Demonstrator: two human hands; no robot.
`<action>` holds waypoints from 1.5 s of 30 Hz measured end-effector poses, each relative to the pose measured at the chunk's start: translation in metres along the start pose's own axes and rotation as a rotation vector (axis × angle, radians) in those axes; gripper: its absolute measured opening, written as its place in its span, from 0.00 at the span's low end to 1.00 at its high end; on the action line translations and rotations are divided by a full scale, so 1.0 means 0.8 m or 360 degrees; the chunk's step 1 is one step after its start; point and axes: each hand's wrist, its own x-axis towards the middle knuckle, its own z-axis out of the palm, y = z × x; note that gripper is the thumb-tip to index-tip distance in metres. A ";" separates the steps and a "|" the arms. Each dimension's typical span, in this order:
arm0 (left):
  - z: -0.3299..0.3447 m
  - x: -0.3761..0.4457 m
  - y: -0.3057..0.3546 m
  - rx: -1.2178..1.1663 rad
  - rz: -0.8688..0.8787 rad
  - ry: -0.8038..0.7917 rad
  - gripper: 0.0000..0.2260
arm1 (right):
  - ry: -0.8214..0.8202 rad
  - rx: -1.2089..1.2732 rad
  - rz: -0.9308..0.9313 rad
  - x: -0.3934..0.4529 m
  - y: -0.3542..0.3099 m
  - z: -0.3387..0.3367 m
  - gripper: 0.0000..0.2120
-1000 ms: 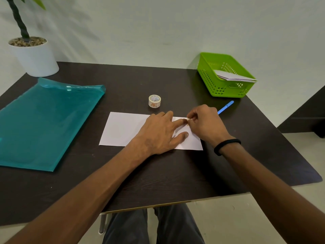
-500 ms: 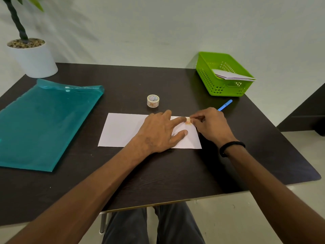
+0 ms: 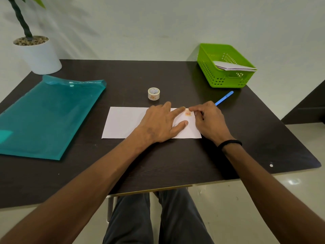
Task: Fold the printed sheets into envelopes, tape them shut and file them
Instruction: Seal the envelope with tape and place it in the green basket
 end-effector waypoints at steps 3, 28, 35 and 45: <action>-0.001 0.003 0.002 0.0016 -0.0006 -0.0024 0.30 | 0.0008 -0.0039 -0.0052 -0.007 -0.003 0.000 0.15; 0.001 -0.029 -0.002 -0.0065 -0.0058 -0.0005 0.28 | -0.0002 -0.0178 -0.0155 -0.018 -0.007 -0.001 0.16; -0.019 -0.035 -0.019 -0.0365 -0.0164 -0.0001 0.27 | 0.0078 -0.0031 0.0002 -0.012 0.000 -0.002 0.15; -0.082 -0.046 -0.114 -0.0087 -0.0389 -0.0860 0.55 | 0.0128 0.0095 0.0055 -0.010 0.004 -0.001 0.13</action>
